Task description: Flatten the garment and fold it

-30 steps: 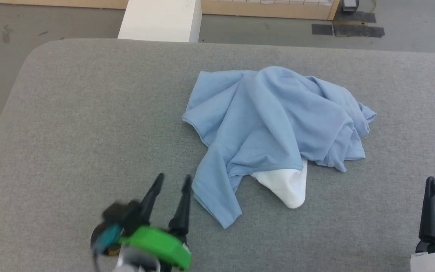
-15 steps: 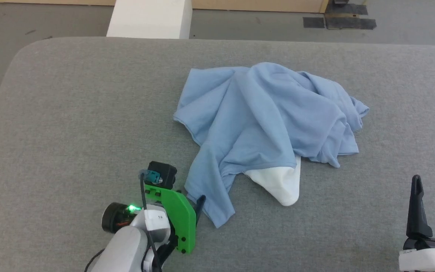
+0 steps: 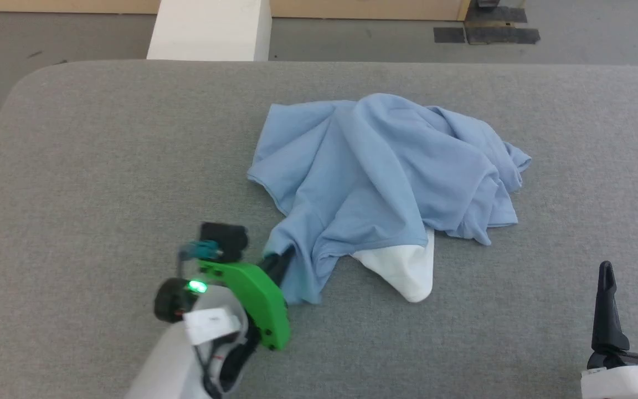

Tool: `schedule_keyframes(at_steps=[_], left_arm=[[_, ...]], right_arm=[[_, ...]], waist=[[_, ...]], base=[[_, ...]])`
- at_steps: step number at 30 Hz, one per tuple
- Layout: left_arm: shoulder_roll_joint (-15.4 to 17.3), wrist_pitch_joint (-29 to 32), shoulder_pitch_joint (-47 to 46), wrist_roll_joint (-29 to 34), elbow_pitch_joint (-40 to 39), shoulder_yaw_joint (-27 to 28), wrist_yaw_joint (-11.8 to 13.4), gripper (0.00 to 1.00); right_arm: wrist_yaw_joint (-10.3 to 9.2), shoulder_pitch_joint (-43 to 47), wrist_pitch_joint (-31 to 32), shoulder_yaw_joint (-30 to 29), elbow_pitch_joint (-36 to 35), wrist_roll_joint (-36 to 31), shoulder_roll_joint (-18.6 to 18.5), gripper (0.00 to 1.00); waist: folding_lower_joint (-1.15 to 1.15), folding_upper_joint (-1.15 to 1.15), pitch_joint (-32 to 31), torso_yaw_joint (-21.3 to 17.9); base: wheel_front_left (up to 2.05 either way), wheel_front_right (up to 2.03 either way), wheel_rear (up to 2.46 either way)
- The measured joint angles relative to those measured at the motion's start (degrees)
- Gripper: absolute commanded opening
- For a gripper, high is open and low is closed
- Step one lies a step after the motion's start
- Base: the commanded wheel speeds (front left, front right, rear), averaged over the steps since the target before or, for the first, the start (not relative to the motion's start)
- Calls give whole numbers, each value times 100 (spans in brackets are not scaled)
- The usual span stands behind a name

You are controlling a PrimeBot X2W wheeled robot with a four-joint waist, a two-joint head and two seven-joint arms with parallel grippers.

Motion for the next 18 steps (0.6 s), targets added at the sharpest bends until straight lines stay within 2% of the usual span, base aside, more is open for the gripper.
schedule_keyframes(at_steps=[3, 9, 13, 16, 17, 18], left_arm=[[168, -90, 160, -213, -492, 413, 86, 0], [756, -71, 1116, -530, -1318, 1451, 589, 0], [914, -222, 1586, -667, -1285, 1876, 777, 0], [866, -602, 1639, -634, -1051, 1957, 805, 0], [822, -728, 1628, -626, -1007, 1956, 805, 83], [711, -877, 1605, -661, -972, 1957, 803, 100]], right_arm=[[0, 1, 0, -7, -1, 0, 0, 100], [0, 8, 42, -43, -14, 0, -1, 100], [0, 8, 87, -73, -45, -1, -1, 100], [0, 7, 158, -86, -82, -10, -1, 100], [0, 6, 162, -86, -82, -11, 0, 100], [0, 4, 164, -88, -82, -14, 0, 100]], waist=[[0, 0, -52, 79], [0, 0, -53, 231], [0, 0, 31, 281], [0, 0, 107, 334], [0, 0, 126, 349], [0, 0, 143, 369]], base=[[0, 0, 0], [0, 0, 0], [0, 0, 0], [0, 0, 0], [0, 0, 0], [0, 0, 0]])
